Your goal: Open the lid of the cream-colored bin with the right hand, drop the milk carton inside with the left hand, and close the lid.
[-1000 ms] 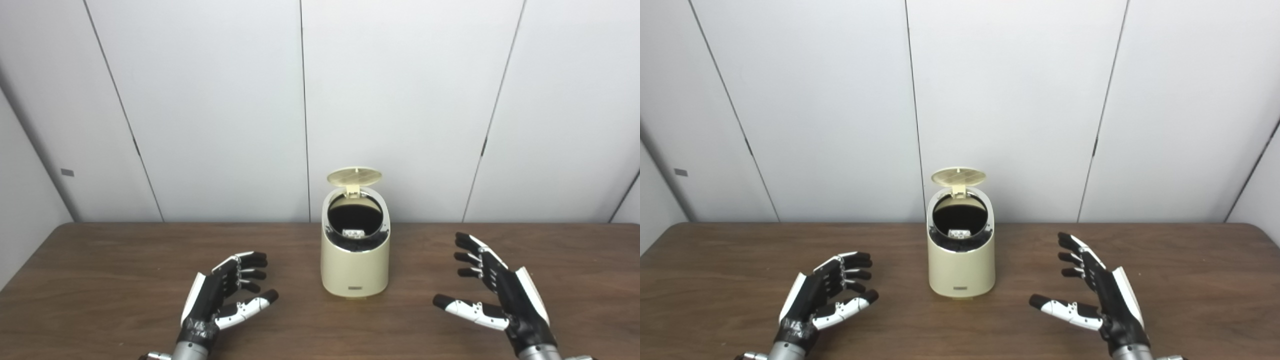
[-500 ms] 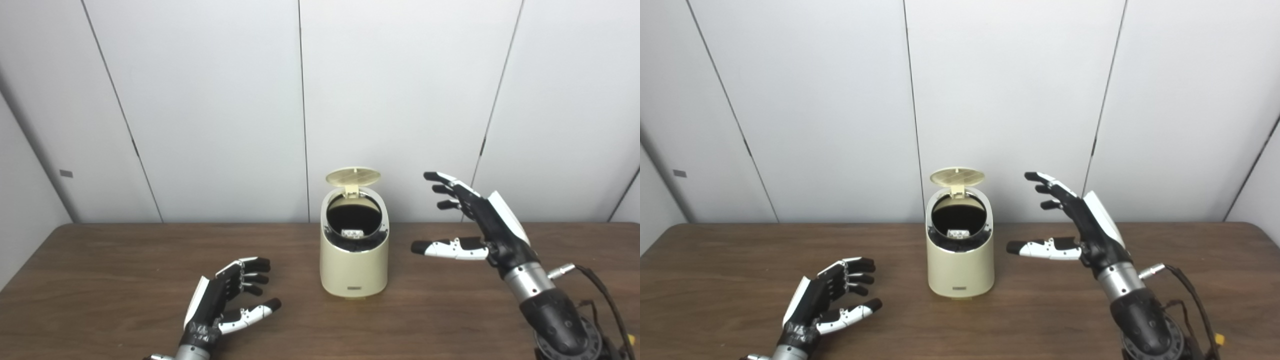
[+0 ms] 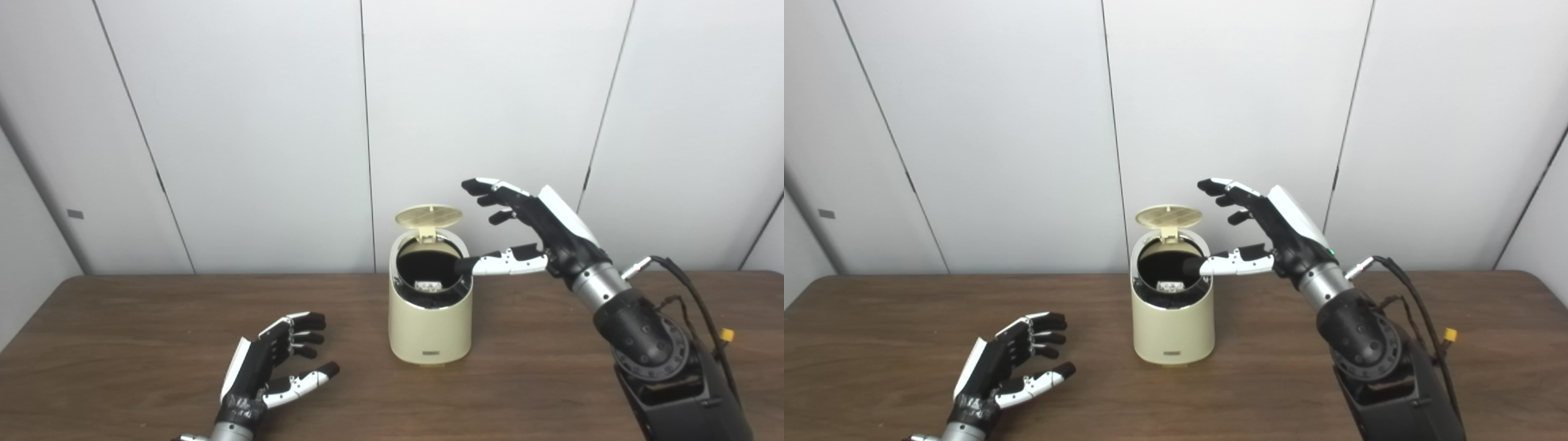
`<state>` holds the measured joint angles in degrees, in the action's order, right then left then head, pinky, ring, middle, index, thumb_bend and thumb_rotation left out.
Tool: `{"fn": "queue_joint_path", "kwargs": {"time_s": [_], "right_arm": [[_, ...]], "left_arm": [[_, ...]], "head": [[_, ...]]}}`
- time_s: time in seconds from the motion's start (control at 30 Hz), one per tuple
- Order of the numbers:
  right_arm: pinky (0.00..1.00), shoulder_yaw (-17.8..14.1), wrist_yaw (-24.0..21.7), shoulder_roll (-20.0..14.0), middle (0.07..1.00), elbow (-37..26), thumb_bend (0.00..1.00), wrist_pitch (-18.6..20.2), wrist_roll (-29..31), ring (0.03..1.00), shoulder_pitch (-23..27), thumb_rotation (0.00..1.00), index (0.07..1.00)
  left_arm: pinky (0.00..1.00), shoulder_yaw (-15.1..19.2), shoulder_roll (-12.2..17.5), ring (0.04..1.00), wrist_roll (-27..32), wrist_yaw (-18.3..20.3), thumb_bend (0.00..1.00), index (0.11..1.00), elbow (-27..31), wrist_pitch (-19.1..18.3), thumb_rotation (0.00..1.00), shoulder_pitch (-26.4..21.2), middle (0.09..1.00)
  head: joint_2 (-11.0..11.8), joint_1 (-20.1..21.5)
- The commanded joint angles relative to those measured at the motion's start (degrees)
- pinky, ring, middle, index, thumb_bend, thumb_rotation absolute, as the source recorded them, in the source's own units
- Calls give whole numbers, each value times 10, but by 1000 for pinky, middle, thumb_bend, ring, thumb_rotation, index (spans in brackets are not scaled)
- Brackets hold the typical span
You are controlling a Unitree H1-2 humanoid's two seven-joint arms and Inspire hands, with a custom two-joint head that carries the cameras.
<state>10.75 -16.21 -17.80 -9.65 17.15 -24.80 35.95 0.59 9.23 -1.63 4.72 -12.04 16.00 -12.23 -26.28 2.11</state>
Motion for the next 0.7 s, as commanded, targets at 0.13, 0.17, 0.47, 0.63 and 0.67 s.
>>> {"fn": "queue_joint_path", "kwargs": {"time_s": [0.13,0.17,0.47,0.63,0.67], "right_arm": [[792,14,-22,-23,883,-2,823,-5,-24,877,50,551,862],[792,18,-25,-23,882,0,822,-5,-28,877,53,550,862],[761,42,-40,-25,786,17,768,-26,-37,829,67,516,790],[766,51,-53,-27,845,13,772,-25,-43,871,68,558,811],[765,52,-56,-28,850,11,772,-24,-45,876,69,562,812]], "left_arm": [[612,3,-1,680,5,-2,717,746,-5,16,97,-4,728],[613,2,0,680,0,-3,718,747,-5,16,97,-4,727],[617,0,1,679,-3,-1,694,744,-5,16,92,-7,729],[613,1,-3,684,7,4,705,744,-1,10,84,-6,735],[612,2,-4,684,7,5,705,743,0,9,82,-5,735]], "head": [[-1,-1],[-1,-1],[1,-5],[-1,-8],[-1,-8]]}}
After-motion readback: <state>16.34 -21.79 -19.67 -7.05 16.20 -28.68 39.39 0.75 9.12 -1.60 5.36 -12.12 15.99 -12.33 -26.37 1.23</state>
